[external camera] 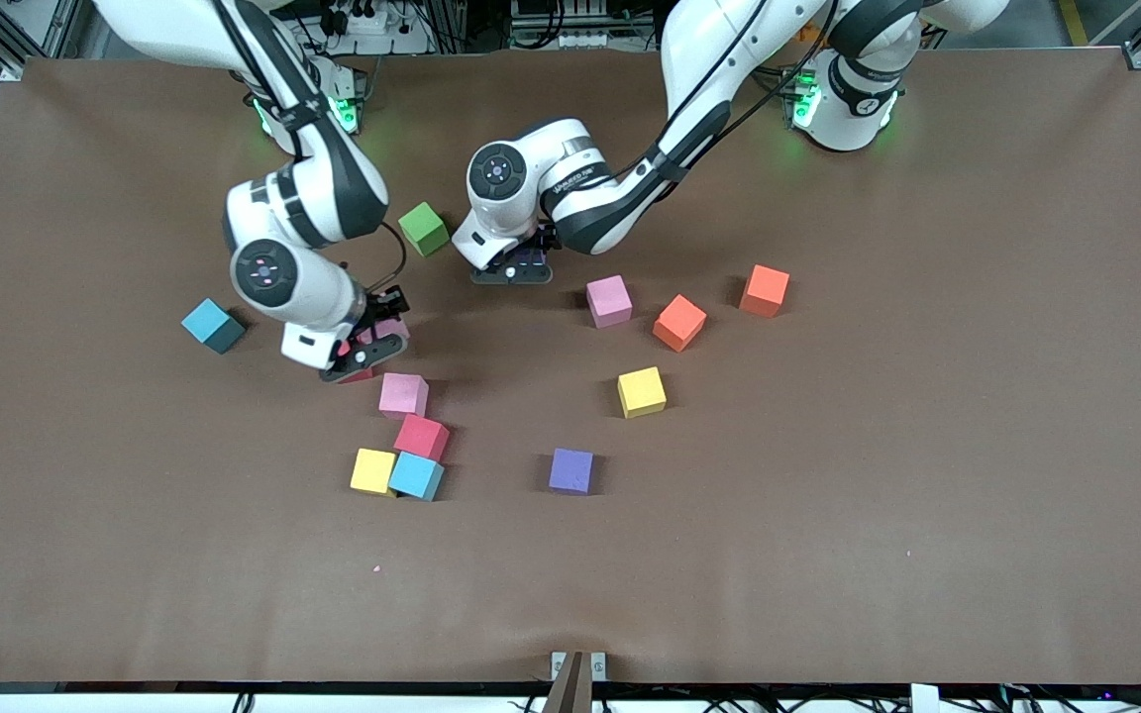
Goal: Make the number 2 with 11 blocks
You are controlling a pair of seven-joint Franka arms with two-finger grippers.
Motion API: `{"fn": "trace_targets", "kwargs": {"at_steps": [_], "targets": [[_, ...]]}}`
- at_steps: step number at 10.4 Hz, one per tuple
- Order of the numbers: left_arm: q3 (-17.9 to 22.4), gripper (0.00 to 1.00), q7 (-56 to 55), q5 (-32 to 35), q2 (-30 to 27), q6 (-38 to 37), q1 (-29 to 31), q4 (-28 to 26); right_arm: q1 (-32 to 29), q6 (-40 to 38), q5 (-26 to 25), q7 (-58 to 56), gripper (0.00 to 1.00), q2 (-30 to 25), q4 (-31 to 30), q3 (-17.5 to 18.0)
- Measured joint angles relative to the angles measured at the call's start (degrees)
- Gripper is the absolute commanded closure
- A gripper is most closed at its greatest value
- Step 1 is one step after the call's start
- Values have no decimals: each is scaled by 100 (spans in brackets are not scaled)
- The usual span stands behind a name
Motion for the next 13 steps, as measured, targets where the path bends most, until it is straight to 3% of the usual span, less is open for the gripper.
{"fn": "trace_targets", "kwargs": {"at_steps": [3, 6, 10, 13], "targets": [[69, 0, -265, 40, -390, -441, 743, -73, -82, -112, 7, -646, 74, 0, 192, 11], [71, 0, -265, 117, -655, -418, 1526, -614, -79, -241, 9, -1881, 76, -4, 203, -25], [49, 0, -505, 121, -705, 207, 1515, -1357, -89, -569, 17, -3704, 76, -128, 145, -150], [47, 0, -733, 273, -709, 350, 1428, -1696, 275, -224, 18, -3866, 76, -132, -78, 90]]}}
